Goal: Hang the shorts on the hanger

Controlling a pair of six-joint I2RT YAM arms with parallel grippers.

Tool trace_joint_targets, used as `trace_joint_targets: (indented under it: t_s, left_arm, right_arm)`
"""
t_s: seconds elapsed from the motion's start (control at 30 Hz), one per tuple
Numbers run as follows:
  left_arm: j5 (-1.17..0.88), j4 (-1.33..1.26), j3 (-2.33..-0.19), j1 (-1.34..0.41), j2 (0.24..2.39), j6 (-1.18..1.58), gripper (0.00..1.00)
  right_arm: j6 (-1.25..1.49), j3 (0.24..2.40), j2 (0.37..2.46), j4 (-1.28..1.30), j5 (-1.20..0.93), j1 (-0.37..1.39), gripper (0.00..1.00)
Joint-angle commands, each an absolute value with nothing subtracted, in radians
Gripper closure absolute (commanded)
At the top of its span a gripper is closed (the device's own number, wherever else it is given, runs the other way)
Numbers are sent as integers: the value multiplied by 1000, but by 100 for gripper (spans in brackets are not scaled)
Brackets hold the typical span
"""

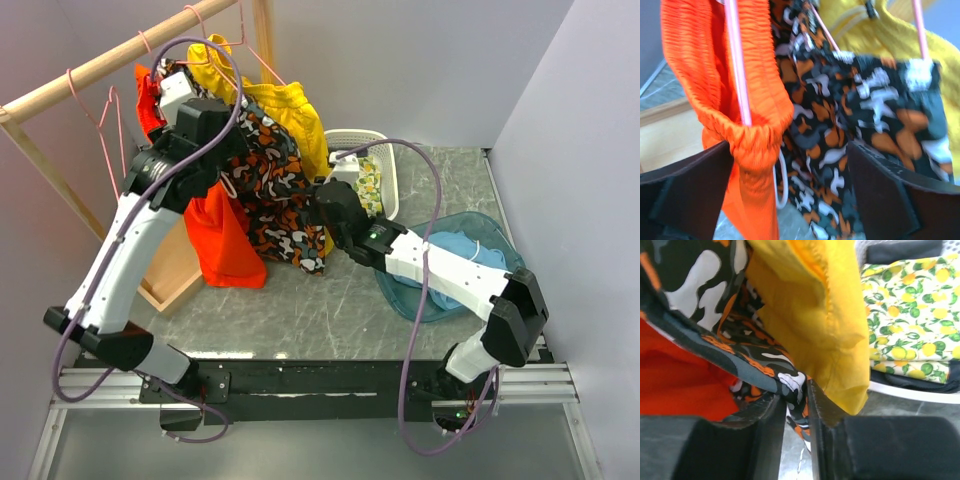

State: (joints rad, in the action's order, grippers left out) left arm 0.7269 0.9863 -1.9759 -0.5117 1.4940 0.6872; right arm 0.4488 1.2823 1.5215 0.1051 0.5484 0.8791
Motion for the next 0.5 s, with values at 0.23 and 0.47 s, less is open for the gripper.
trace_joint_targets:
  t_s: [0.23,0.47]
  left_arm:
    - [442,950,-1919,-511,1299,583,3]
    - [325,945,-1911,-518,1212,545,4]
  right_arm:
    - [468,1236,1405,86,379,882,45]
    - [471,1212,1355,112,334,884,33]
